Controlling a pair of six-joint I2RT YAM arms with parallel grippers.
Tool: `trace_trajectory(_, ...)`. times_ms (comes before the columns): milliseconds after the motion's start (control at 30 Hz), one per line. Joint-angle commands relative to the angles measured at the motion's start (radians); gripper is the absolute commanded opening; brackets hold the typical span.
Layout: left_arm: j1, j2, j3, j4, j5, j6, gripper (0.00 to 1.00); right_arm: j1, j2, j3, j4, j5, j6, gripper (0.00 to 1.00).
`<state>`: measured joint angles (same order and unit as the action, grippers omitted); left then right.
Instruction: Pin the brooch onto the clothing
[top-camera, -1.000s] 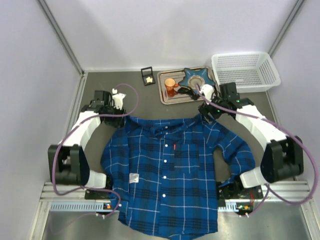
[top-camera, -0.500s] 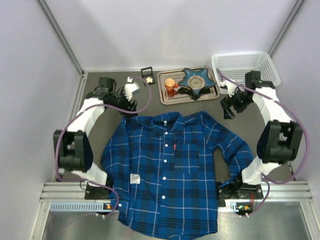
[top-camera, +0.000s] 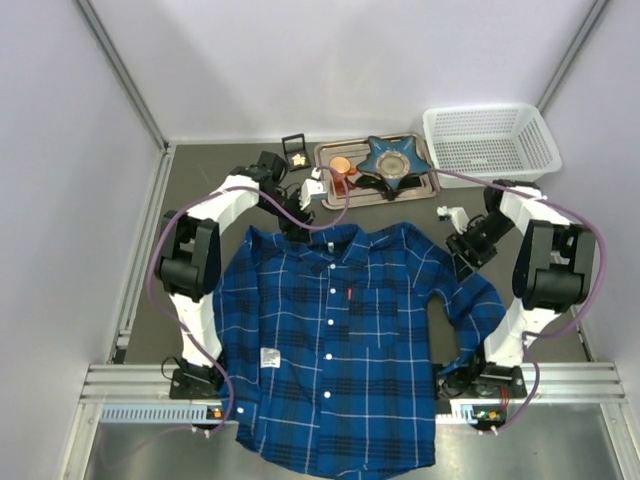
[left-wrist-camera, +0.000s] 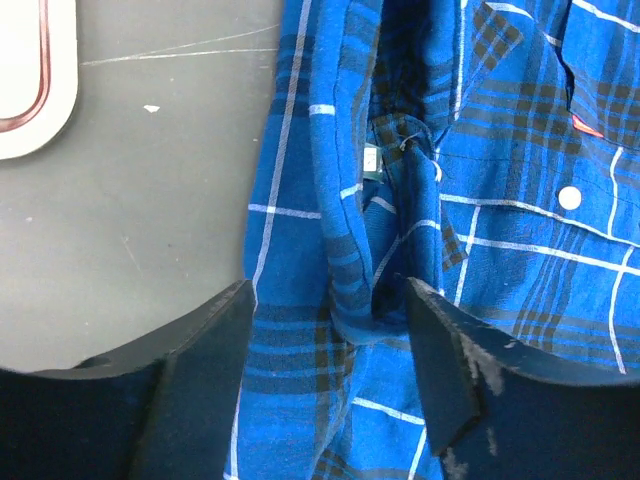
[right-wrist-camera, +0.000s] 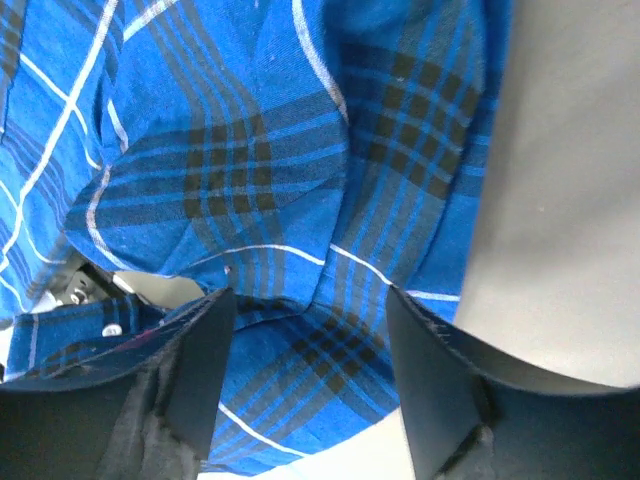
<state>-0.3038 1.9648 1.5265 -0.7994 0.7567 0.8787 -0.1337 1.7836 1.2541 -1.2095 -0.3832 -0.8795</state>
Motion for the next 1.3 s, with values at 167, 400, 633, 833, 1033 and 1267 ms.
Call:
trace_trajectory(167,0.002,0.062,0.1,0.005,0.058,-0.081,0.15,0.0,0.062,0.034,0.044,0.043,0.06,0.0)
trace_trajectory(400,0.064,0.131,0.23,0.213,-0.023,-0.335,0.0,0.0,0.172,0.286,0.113,0.124,0.143,0.0)
trace_trajectory(633,0.091,0.229,0.319,0.316,-0.196,-0.467,0.0,-0.012,0.209,0.361,-0.042,0.152,0.088,0.55)
trace_trajectory(833,0.107,0.252,0.311,0.397,-0.267,-0.504,0.0,-0.044,0.117,0.167,-0.117,0.152,0.079,0.88)
trace_trajectory(1033,0.107,0.261,0.313,0.397,-0.258,-0.503,0.0,-0.083,0.148,0.15,-0.137,0.162,0.116,0.87)
trace_trajectory(1267,0.111,0.253,0.307,0.401,-0.257,-0.495,0.0,-0.09,0.212,0.244,-0.203,0.121,0.119,0.0)
